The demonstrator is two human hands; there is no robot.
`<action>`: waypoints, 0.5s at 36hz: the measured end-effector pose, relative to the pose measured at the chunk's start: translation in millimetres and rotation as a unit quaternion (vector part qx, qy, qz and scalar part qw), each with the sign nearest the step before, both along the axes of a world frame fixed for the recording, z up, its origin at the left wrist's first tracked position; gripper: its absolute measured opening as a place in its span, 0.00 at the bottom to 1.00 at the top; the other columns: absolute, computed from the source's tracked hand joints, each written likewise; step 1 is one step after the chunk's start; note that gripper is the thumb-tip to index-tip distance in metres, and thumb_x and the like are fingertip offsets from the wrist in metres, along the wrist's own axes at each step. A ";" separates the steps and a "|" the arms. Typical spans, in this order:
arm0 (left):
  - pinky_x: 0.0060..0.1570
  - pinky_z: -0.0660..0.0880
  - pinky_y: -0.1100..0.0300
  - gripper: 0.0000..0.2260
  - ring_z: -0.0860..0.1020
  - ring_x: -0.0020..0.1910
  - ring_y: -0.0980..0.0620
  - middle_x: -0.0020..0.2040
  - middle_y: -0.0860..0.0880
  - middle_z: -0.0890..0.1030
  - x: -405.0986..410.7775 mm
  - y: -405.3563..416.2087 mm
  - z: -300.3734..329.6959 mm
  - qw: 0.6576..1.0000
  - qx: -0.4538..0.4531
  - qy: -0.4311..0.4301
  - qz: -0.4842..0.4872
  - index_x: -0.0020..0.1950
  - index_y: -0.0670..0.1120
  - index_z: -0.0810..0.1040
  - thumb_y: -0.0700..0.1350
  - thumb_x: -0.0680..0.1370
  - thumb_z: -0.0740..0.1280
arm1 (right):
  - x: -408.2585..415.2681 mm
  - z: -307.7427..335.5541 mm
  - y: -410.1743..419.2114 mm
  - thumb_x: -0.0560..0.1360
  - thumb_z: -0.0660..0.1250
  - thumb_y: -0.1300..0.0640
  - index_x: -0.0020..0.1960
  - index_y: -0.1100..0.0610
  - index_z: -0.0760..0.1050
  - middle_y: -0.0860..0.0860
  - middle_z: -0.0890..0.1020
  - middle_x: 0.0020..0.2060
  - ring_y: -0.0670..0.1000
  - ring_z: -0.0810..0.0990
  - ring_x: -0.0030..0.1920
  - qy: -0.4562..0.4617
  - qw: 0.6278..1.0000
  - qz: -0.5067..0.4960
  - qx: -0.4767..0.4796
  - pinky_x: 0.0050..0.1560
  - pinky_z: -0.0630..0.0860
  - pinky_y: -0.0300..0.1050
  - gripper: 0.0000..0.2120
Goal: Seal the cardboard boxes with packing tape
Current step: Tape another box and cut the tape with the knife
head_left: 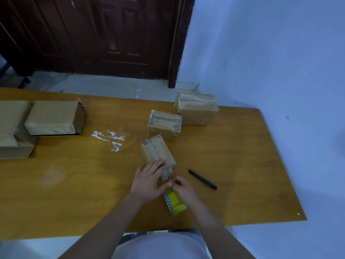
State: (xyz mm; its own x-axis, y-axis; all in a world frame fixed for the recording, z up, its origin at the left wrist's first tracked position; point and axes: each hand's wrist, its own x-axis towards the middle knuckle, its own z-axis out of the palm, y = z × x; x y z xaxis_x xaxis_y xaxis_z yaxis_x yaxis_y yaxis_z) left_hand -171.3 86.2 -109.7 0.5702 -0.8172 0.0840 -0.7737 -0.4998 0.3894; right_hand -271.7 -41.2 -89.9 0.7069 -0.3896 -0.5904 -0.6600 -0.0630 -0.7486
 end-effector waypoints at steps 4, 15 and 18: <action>0.55 0.73 0.44 0.17 0.74 0.53 0.54 0.53 0.56 0.78 1.8 -13.1 9.0 0.997 -0.059 -0.035 0.046 0.54 0.53 0.80 0.59 0.75 0.57 | -4.8 0.5 4.7 0.76 0.67 0.56 0.39 0.52 0.74 0.45 0.76 0.35 0.41 0.73 0.36 -0.026 0.999 -0.036 0.001 0.36 0.67 0.29 0.07; 0.63 0.65 0.50 0.14 0.76 0.46 0.48 0.46 0.49 0.79 6.6 -23.5 -11.7 0.987 -0.061 -0.146 0.017 0.47 0.47 0.79 0.46 0.66 0.78 | -17.6 10.7 7.6 0.75 0.69 0.56 0.39 0.47 0.76 0.40 0.80 0.38 0.35 0.76 0.41 -0.014 0.999 -0.018 -0.036 0.44 0.69 0.30 0.07; 0.61 0.68 0.50 0.14 0.73 0.47 0.47 0.46 0.48 0.79 6.6 -22.7 -10.6 0.986 -0.044 -0.158 0.022 0.48 0.47 0.79 0.47 0.66 0.78 | -31.7 6.9 2.1 0.74 0.70 0.57 0.43 0.52 0.80 0.45 0.83 0.46 0.44 0.80 0.49 -0.013 0.997 -0.072 -0.019 0.54 0.75 0.42 0.02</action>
State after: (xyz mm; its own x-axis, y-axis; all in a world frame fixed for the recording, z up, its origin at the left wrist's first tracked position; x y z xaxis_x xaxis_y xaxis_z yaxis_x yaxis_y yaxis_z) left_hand -164.7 63.5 -120.3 0.5388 -0.7738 0.3330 -0.8418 -0.5105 0.1757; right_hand -303.4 -39.1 -83.0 0.6571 -0.5099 -0.5552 -0.6449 0.0011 -0.7643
